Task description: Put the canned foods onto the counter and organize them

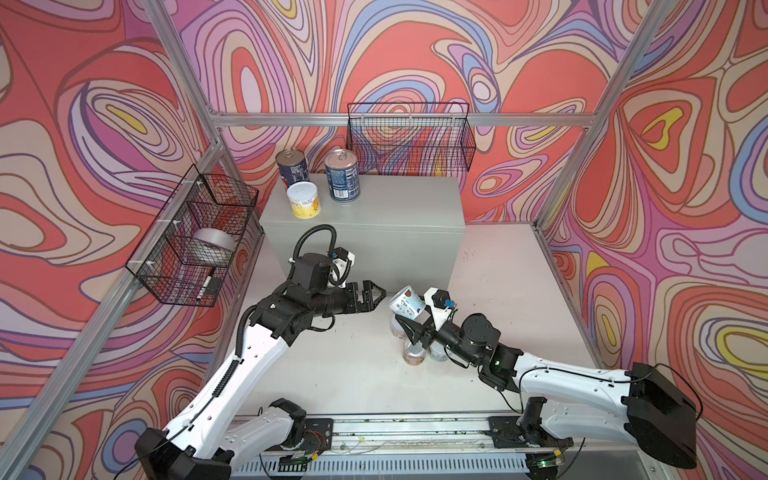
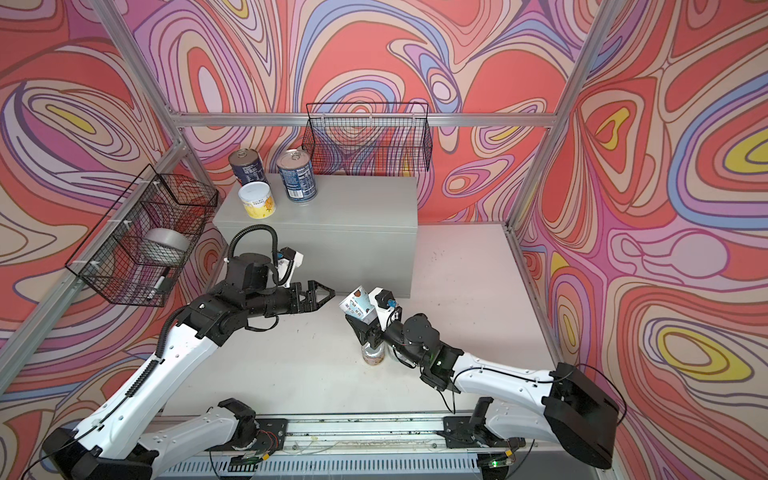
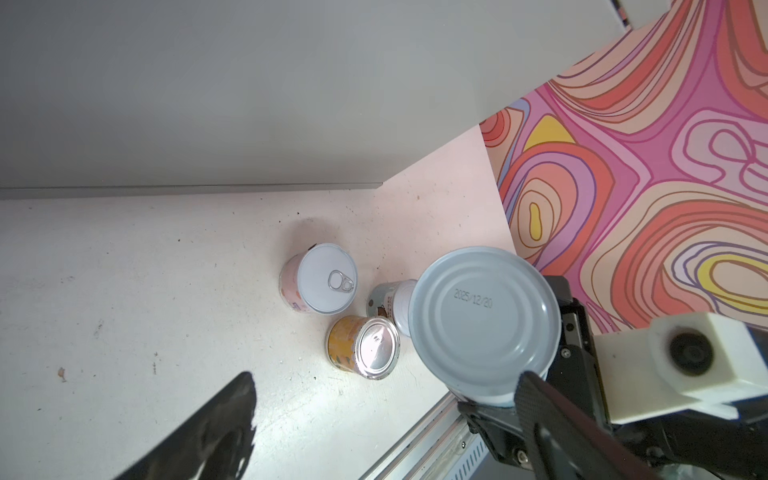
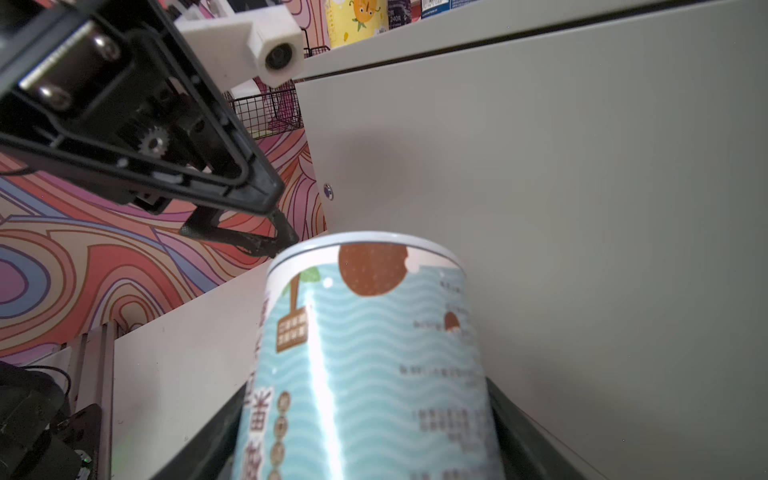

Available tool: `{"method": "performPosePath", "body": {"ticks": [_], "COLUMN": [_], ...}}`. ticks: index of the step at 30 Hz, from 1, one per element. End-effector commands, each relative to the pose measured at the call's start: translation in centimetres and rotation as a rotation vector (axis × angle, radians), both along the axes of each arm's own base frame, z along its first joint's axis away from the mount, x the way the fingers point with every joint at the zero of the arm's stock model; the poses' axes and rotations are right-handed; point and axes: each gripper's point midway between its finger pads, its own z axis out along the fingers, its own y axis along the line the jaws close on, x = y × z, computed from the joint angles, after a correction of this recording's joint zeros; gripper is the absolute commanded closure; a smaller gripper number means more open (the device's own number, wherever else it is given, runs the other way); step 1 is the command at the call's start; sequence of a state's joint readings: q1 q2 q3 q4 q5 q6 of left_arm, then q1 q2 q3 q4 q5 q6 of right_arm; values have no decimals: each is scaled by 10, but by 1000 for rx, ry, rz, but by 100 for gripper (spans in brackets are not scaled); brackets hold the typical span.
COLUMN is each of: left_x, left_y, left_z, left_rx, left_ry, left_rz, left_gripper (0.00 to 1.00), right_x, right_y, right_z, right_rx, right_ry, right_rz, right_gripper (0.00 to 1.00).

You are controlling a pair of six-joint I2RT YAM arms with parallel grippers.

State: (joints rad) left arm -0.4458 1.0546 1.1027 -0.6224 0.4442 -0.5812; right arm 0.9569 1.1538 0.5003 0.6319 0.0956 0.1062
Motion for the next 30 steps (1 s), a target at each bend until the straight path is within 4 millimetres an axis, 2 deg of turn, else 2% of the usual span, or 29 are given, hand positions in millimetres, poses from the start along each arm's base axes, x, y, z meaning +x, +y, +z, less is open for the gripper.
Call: {"method": "performPosePath", "body": {"ticks": [1,5,11,13,23,30], "left_x": [-1,8,10,11,19,18], "left_y": [5,18,2,1,-9,-17], "left_z": [7,-25,-45,-47,-41,-35], "left_rx": [-10,115,53,46,1,-40], "left_ry": [-29,15,78,80,72,78], "left_rz": [26,74,39,36,22,1], "left_gripper": [0,3,12,15,16,21], "right_x": [-7,-9,-13,-14,-11,-9], "right_y": [-6,-9,-11,-10,5,9], "right_z": [43,49,58,60,50,49], "right_rx": [136,148,169,175,150,138], "right_ry": [-79,-92,-110,-113,-100,-99], "right_rz": [12,14,27,31,70,71], "right_gripper": [43,43,43,42,42,42]}}
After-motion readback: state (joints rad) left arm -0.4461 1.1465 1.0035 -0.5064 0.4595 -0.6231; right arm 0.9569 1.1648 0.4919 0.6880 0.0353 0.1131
